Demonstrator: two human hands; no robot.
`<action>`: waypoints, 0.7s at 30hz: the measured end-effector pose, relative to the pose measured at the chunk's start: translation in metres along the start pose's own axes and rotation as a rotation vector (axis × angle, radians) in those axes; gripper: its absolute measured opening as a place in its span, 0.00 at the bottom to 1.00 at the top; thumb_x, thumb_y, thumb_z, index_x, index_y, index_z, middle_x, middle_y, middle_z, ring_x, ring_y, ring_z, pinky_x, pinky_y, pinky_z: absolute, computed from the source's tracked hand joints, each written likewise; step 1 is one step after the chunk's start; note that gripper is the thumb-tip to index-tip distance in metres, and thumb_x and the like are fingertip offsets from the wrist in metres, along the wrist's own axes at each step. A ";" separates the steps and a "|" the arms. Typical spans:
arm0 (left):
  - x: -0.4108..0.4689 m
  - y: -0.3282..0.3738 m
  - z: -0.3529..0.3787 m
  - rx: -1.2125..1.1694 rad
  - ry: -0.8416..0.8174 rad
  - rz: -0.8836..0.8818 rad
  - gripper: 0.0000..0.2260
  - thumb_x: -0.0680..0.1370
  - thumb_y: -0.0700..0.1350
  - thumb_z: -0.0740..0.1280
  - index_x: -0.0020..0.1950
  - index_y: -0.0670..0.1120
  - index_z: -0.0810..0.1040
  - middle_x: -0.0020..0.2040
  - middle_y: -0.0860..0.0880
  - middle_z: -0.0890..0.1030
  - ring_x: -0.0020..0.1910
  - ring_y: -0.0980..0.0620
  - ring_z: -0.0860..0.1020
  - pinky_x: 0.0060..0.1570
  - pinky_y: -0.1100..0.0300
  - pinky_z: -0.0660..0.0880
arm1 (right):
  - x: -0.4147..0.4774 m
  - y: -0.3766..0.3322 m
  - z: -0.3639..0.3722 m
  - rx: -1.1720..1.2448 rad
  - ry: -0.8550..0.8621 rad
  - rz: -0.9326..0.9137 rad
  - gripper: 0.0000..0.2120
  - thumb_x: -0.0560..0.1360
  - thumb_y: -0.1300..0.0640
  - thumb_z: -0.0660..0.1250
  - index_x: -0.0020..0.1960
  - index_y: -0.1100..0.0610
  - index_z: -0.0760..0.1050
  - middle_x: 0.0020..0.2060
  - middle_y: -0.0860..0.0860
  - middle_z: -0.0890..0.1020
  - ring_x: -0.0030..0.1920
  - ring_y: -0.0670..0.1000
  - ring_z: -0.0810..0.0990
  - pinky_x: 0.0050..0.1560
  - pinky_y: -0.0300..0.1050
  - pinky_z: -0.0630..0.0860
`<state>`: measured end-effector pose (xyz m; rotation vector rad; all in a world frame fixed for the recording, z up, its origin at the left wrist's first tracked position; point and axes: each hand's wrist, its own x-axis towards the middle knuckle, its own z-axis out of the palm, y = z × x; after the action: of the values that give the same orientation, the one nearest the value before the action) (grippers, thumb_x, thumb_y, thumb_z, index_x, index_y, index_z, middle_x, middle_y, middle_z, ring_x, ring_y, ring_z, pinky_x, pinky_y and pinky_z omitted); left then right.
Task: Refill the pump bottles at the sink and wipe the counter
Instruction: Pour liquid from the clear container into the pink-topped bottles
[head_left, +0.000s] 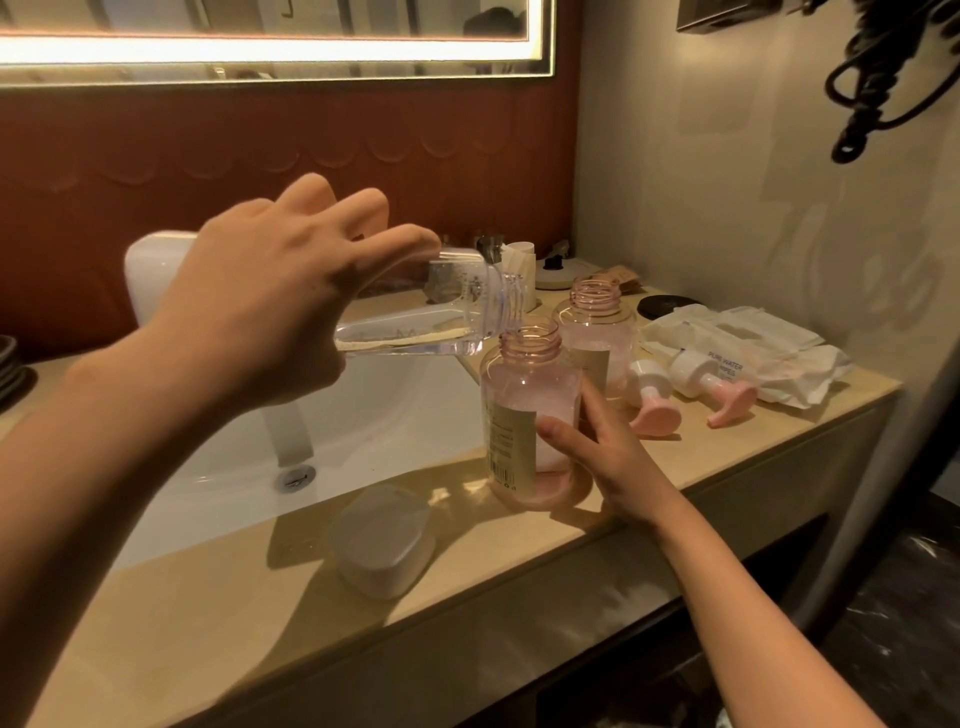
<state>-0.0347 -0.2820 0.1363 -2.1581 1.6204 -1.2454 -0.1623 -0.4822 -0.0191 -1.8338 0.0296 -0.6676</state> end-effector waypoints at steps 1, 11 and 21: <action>0.000 0.000 0.000 0.000 0.004 -0.001 0.42 0.54 0.39 0.79 0.67 0.48 0.71 0.47 0.43 0.74 0.40 0.42 0.70 0.29 0.63 0.57 | 0.000 0.000 0.000 -0.002 0.002 0.000 0.37 0.64 0.29 0.66 0.66 0.46 0.66 0.59 0.38 0.76 0.63 0.41 0.73 0.61 0.38 0.71; 0.000 -0.001 0.000 -0.006 0.021 0.000 0.40 0.55 0.37 0.78 0.66 0.48 0.71 0.47 0.44 0.74 0.40 0.42 0.69 0.29 0.60 0.61 | 0.000 0.000 0.000 -0.003 0.004 0.002 0.36 0.63 0.29 0.66 0.66 0.45 0.66 0.59 0.37 0.76 0.63 0.41 0.73 0.61 0.36 0.71; 0.001 -0.002 -0.001 -0.001 0.019 0.009 0.41 0.55 0.38 0.78 0.66 0.49 0.71 0.47 0.44 0.73 0.40 0.42 0.70 0.29 0.61 0.60 | 0.001 0.000 0.000 -0.004 0.005 0.005 0.35 0.63 0.29 0.66 0.65 0.44 0.66 0.59 0.36 0.76 0.62 0.40 0.73 0.59 0.35 0.71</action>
<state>-0.0340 -0.2818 0.1381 -2.1437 1.6367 -1.2670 -0.1615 -0.4823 -0.0183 -1.8356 0.0388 -0.6697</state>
